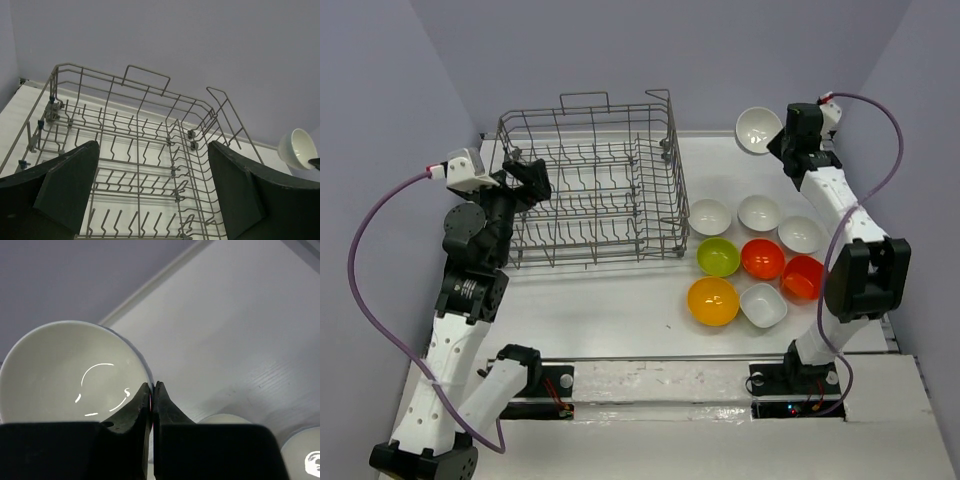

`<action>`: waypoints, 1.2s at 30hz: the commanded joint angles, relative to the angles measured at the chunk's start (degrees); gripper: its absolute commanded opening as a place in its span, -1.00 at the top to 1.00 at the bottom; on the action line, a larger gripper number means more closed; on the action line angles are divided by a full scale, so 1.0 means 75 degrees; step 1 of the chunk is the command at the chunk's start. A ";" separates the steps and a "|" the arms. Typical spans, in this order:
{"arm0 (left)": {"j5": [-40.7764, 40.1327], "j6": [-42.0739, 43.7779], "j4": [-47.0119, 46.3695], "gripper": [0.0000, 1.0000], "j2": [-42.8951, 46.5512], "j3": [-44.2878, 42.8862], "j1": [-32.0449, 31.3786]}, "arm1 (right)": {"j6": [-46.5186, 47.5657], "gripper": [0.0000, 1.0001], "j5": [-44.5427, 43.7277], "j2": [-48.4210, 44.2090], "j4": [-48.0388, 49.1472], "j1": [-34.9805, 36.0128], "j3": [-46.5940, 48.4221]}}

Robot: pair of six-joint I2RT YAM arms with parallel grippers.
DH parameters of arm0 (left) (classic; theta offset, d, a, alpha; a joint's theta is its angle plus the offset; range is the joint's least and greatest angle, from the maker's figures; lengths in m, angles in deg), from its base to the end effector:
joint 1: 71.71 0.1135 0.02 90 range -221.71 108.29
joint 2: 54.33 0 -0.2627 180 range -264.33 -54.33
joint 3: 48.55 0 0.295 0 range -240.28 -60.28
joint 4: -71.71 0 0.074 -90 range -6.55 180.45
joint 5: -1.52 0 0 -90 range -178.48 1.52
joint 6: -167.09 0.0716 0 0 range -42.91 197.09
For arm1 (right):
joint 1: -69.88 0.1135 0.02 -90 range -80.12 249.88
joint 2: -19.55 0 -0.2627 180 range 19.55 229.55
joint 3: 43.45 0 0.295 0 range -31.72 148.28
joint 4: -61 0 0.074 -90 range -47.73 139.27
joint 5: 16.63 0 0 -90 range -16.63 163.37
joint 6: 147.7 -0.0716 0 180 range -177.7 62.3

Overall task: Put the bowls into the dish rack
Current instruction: Pick up the bowl from the corner of the board, then pass from the right arm to the left

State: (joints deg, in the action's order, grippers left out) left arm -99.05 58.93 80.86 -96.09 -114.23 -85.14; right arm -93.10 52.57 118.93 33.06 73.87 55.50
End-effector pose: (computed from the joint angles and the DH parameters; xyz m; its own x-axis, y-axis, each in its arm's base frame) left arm 0.2300 -0.0414 0.4449 0.2182 -0.3671 -0.9042 0.1303 0.9292 -0.3458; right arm 0.4824 0.0082 0.3035 -0.2435 0.5259 -0.8150 0.4756 0.7970 0.3722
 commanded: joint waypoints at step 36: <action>0.2557 -0.0111 0.3767 -0.47 -0.3151 -0.4046 -0.0389 | 0.3126 0.98 -0.2571 0.0109 0.0813 0.6910 0.2972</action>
State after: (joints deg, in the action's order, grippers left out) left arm -81.83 57.93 111.13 -121.64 -146.47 -87.78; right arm -69.88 35.13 120.15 32.25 125.74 73.79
